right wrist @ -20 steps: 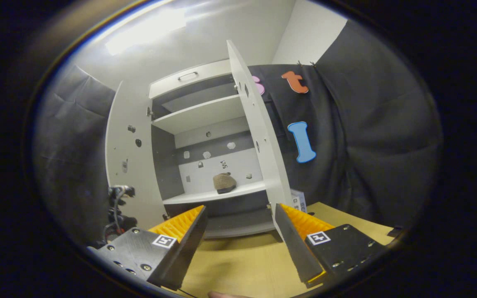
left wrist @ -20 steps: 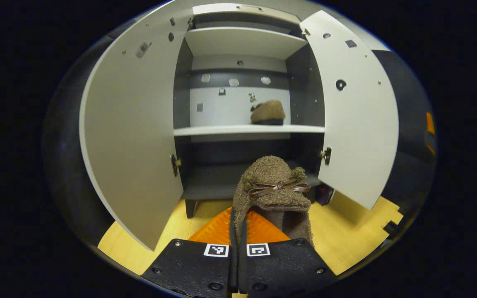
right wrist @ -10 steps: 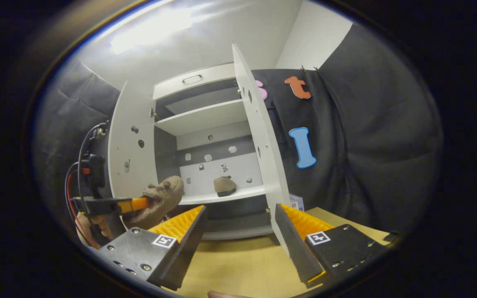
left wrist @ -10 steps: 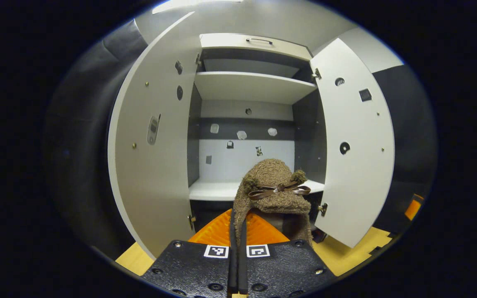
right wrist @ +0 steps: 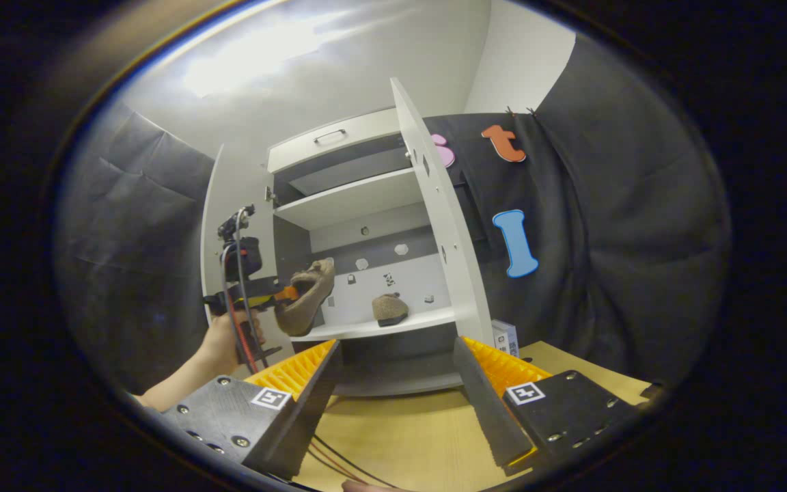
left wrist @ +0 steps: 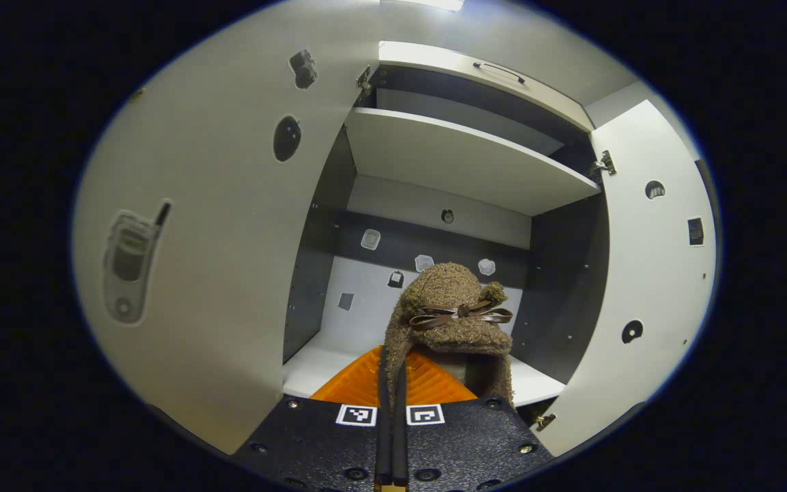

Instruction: Grab one shoe with the right hand and put it into the shoe cabinet, grab the other shoe with the left hand and put it into the shoe cabinet; then close the right door with the right hand and the left door with the left hand.

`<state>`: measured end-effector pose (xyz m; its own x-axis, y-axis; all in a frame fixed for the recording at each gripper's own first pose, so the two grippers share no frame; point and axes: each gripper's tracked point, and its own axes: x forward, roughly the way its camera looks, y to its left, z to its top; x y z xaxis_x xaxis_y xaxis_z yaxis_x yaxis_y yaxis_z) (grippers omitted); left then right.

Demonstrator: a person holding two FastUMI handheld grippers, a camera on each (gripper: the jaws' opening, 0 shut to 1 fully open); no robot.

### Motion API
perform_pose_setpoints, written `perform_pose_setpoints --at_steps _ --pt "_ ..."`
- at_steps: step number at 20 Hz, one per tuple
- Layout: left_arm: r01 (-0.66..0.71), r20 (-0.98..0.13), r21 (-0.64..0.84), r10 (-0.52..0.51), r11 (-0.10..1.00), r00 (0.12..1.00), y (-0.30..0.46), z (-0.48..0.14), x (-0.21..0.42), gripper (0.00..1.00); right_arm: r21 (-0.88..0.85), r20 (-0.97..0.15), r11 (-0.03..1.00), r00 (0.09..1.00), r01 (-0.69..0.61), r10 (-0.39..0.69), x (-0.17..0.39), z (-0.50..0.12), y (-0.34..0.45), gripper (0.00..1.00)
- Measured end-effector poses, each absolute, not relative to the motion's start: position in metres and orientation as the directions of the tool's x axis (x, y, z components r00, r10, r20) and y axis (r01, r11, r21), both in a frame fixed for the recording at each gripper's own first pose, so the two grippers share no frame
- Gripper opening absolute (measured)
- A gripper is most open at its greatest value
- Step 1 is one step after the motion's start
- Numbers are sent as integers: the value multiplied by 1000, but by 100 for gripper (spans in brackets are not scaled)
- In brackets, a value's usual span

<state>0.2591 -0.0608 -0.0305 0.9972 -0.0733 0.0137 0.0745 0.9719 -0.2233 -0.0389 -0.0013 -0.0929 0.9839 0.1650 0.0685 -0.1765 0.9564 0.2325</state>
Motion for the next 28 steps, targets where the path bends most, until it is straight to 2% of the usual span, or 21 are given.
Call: perform_pose_setpoints --at_steps 7,9,12,16,19,21,22,23,24,25,28 --pt "30 44 -244 -20 969 999 -54 -34 341 2 186 65 970 987 -159 150 -33 -102 -7 99" --pt "10 13 -250 -7 968 1000 -52 -51 357 2 192 49 968 987 -162 155 -29 -108 -6 98" --pt "-10 -58 -247 -5 969 998 -57 -82 377 1 140 52 984 993 -110 104 -20 -113 -17 98" --pt "-34 -55 -283 19 959 998 -49 -95 392 2 131 52 983 991 -131 126 -16 -120 -8 98" --pt "-2 -49 -279 -13 960 999 -53 -99 393 4 124 31 980 988 -153 151 -16 -128 -2 99" --pt "32 -47 -244 -45 969 998 -59 -98 395 8 119 26 981 988 -154 152 -14 -130 0 99" --pt "12 -37 -231 -21 973 999 -52 -94 395 21 123 22 980 987 -158 156 -14 -132 2 99" --pt "10 -31 -238 -18 971 999 -51 -92 397 27 129 18 979 987 -159 158 -13 -133 4 99" --pt "14 -28 -246 -22 969 999 -52 -89 394 48 133 13 978 987 -159 159 -13 -135 5 99" --pt "18 -28 -226 -25 974 999 -54 -88 391 49 132 10 979 987 -158 158 -15 -135 5 99" --pt "5 -80 -115 -14 993 997 -58 -86 370 100 118 18 983 990 -143 142 -20 -132 3 99"
